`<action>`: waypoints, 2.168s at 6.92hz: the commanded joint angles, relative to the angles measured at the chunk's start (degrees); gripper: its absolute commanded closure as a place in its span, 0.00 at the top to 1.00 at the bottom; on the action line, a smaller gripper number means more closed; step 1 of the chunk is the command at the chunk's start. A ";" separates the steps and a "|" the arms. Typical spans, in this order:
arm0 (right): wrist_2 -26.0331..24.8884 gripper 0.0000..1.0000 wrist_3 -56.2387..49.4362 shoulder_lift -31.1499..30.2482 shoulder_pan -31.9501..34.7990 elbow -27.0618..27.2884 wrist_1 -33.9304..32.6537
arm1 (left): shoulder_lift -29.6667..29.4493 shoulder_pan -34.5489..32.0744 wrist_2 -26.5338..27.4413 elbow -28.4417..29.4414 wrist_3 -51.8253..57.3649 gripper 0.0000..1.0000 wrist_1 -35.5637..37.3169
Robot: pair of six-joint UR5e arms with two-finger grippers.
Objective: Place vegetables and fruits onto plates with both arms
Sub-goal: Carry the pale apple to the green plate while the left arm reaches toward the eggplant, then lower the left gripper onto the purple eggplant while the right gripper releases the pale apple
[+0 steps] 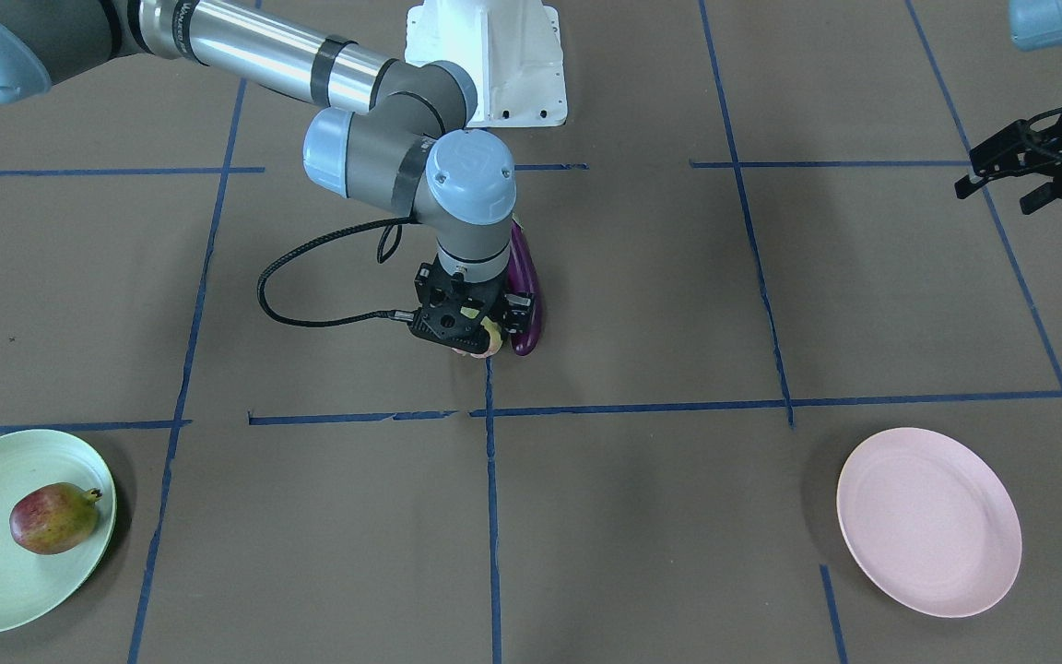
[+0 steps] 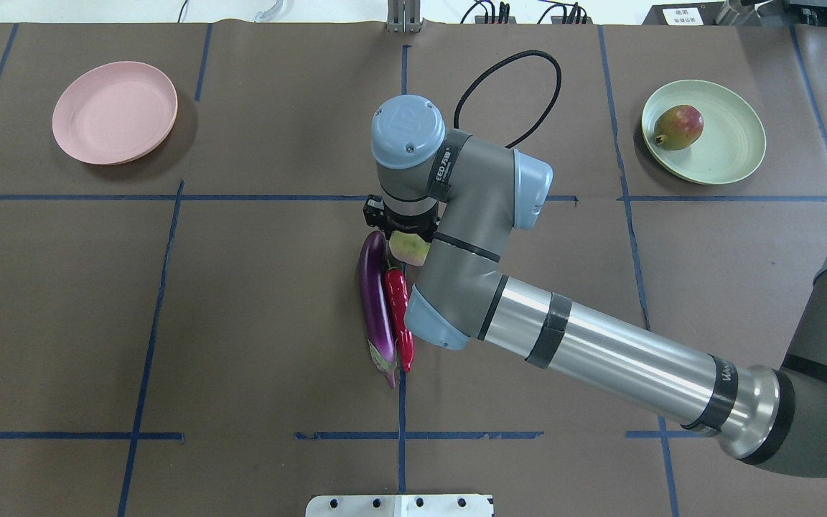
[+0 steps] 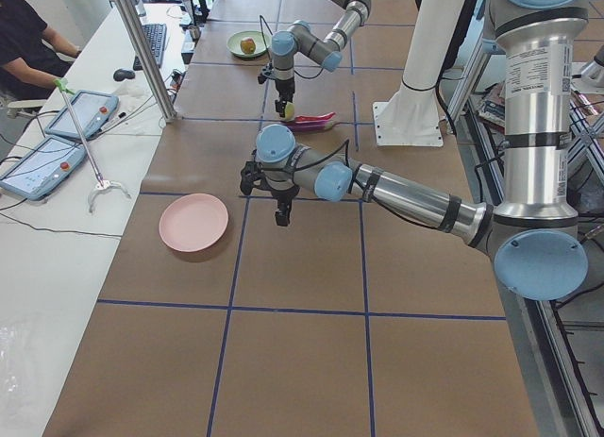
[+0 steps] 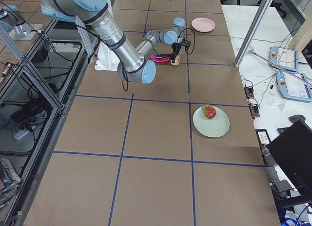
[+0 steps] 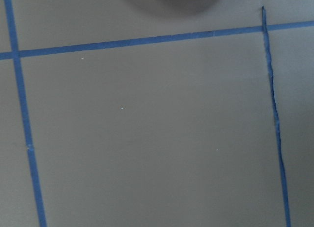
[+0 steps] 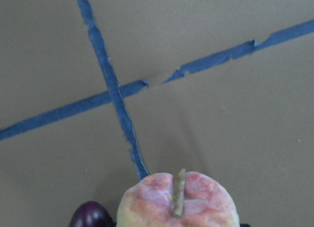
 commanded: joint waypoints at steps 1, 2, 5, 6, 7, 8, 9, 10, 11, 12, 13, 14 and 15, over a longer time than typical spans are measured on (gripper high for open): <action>3.12 0.00 -3.78 -6.68 6.70 10.52 -1.96 | -7.50 9.50 0.53 0.78 -12.15 1.00 -2.02; 5.75 0.00 -9.82 -12.47 11.70 15.11 -1.80 | -12.33 15.21 3.05 1.13 -15.01 1.00 -1.77; 13.59 0.00 -37.64 -22.61 28.93 16.13 -1.71 | -24.63 25.60 11.57 5.41 -29.31 1.00 -1.76; 15.51 0.00 -49.31 -23.60 33.77 10.38 -1.10 | -29.04 29.98 16.04 9.10 -33.98 1.00 -1.85; 15.53 0.00 -55.60 -23.17 35.90 3.97 -0.83 | -31.52 31.77 18.52 11.74 -35.33 1.00 -1.94; 14.66 0.00 -56.19 -22.64 37.23 -3.84 5.70 | -31.80 31.87 18.72 12.38 -35.52 1.00 -1.94; 14.57 0.00 -55.85 -21.42 37.76 -15.66 18.03 | -32.07 32.31 18.81 12.56 -35.52 1.00 -1.94; 14.57 0.00 -55.50 -20.97 37.34 -17.61 20.07 | -33.90 33.36 18.90 14.39 -36.30 1.00 -1.85; 14.57 0.02 -55.49 -20.97 37.24 -17.80 20.09 | -35.48 33.46 20.12 16.06 -37.53 1.00 -1.85; 14.65 0.09 -55.49 -19.92 36.20 -18.67 20.26 | -35.58 34.33 20.83 16.34 -37.63 1.00 -1.85; 14.65 0.22 -55.40 -19.30 35.67 -19.81 20.52 | -35.85 34.68 20.92 16.34 -37.71 1.00 -1.85; 14.65 0.69 -55.49 -19.21 35.31 -19.83 20.53 | -36.46 34.95 21.70 16.43 -39.80 1.00 -1.85; 14.92 1.00 -55.67 -19.30 35.40 -19.30 20.70 | -37.77 36.69 23.80 16.78 -40.95 1.00 -2.02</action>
